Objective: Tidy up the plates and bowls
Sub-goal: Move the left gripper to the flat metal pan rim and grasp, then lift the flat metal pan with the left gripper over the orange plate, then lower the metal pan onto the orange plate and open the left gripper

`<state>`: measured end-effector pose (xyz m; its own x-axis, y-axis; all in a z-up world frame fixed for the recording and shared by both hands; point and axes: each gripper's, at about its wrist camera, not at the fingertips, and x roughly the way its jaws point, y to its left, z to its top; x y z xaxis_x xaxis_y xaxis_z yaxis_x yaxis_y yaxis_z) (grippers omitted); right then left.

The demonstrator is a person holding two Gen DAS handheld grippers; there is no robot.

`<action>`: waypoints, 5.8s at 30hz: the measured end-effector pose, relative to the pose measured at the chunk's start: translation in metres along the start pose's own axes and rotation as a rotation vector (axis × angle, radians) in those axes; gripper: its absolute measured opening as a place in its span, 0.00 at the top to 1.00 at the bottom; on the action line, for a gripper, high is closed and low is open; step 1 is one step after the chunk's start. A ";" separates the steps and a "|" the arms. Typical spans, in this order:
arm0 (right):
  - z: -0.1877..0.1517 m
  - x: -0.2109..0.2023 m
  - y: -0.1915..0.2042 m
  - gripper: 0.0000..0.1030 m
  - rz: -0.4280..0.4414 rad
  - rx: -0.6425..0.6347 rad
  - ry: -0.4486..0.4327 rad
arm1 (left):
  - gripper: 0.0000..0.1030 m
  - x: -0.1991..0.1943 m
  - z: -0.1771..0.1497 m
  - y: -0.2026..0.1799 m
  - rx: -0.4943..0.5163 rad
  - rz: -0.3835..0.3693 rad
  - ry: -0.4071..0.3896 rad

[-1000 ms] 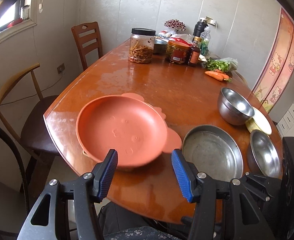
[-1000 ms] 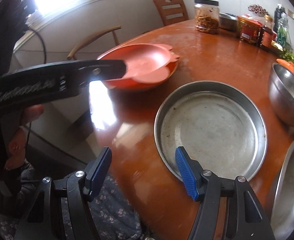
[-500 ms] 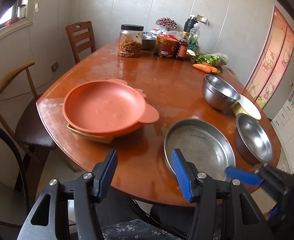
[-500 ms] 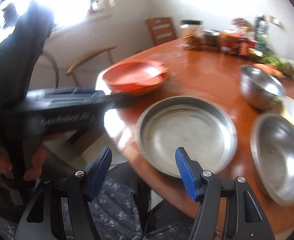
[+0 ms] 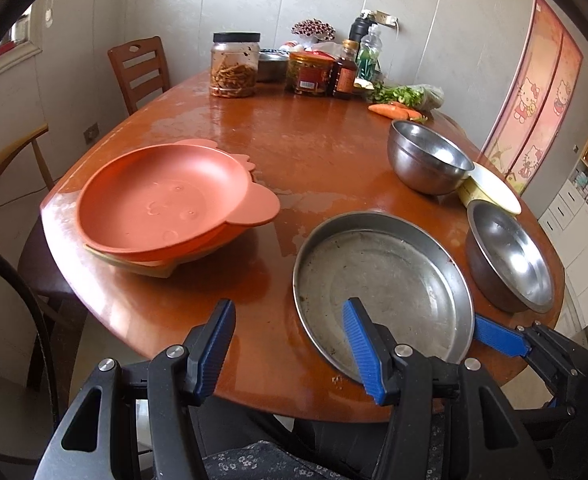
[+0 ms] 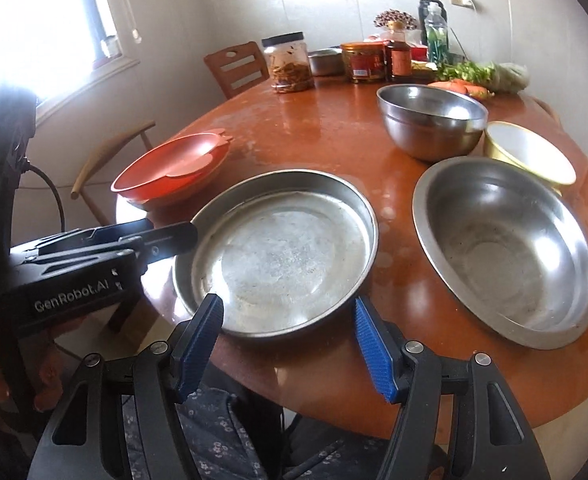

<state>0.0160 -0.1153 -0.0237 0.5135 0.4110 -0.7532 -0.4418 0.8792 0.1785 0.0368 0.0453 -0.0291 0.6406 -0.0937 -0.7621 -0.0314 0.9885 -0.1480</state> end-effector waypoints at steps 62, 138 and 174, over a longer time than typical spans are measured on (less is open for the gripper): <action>0.055 -0.002 0.067 0.33 0.013 -0.222 -0.189 | 0.46 -0.047 0.035 0.032 0.010 0.052 -0.165; 0.114 0.108 0.097 0.33 0.110 -0.293 -0.083 | 0.46 0.019 0.070 0.127 -0.104 0.114 -0.050; 0.108 0.046 0.068 0.29 0.050 -0.212 -0.194 | 0.41 -0.024 0.062 0.092 -0.081 0.154 -0.121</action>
<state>0.0894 -0.0101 0.0222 0.6094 0.5090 -0.6079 -0.6034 0.7951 0.0609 0.0661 0.1462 0.0151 0.7107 0.0779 -0.6991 -0.1950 0.9767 -0.0894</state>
